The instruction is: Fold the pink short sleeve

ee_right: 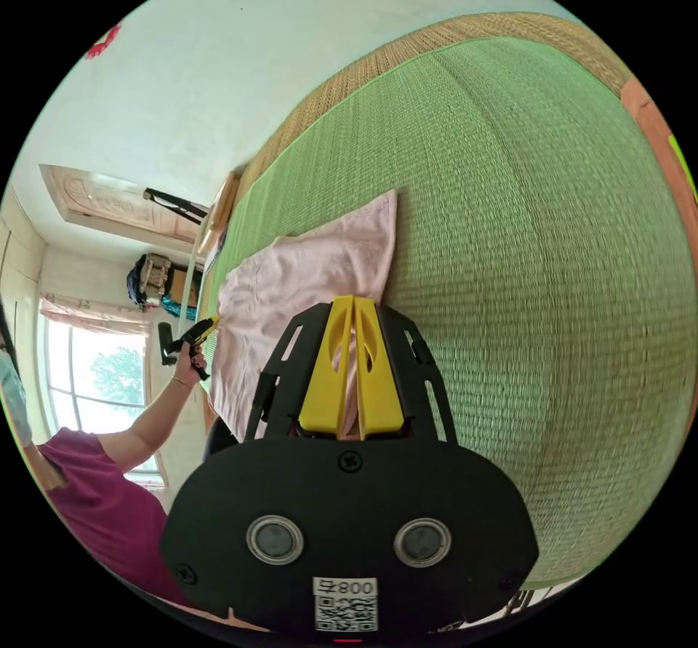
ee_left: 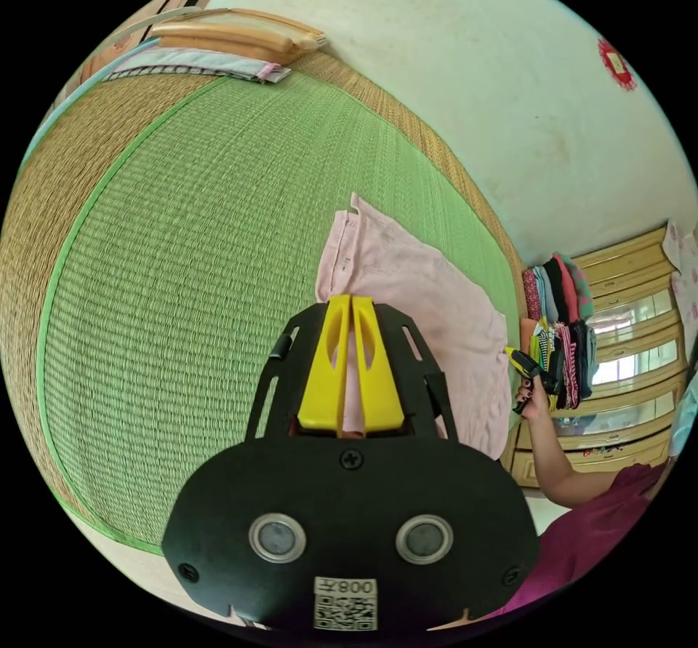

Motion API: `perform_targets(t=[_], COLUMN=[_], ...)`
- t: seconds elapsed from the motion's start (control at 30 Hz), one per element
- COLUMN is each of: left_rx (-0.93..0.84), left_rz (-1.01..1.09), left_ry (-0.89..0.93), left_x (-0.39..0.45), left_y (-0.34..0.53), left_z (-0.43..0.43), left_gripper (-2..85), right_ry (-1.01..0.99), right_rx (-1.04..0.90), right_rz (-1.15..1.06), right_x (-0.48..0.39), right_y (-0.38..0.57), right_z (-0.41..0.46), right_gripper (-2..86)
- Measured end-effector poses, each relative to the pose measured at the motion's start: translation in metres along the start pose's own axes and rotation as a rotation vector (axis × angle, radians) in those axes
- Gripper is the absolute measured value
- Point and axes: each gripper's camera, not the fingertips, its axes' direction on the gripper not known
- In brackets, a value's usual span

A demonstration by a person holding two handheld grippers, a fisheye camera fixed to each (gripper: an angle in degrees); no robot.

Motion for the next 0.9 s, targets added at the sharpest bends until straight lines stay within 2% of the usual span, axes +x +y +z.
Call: perform_targets(t=[0.23,0.7,0.9], left_rx=[0.012,-0.035,-0.121], left_rz=[0.033,-0.119,-0.066], left_ry=[0.047,0.098,0.049], left_x=[-0.001,-0.048,-0.029], left_y=[0.027,0.138,0.125], left_z=[-0.058,-0.194,-0.216], left_gripper=[3.3,7.6,5.5], right_ry=[0.023,-0.056,0.066], right_rx=[-0.012,-0.095,-0.164], right_rz=[-0.042,0.063,-0.039], right_x=[-0.042,-0.093,-0.140], right_y=[0.014,0.184,0.204], right_z=[-0.030,-0.104,-0.097], right_gripper=[0.6,8.2,8.2])
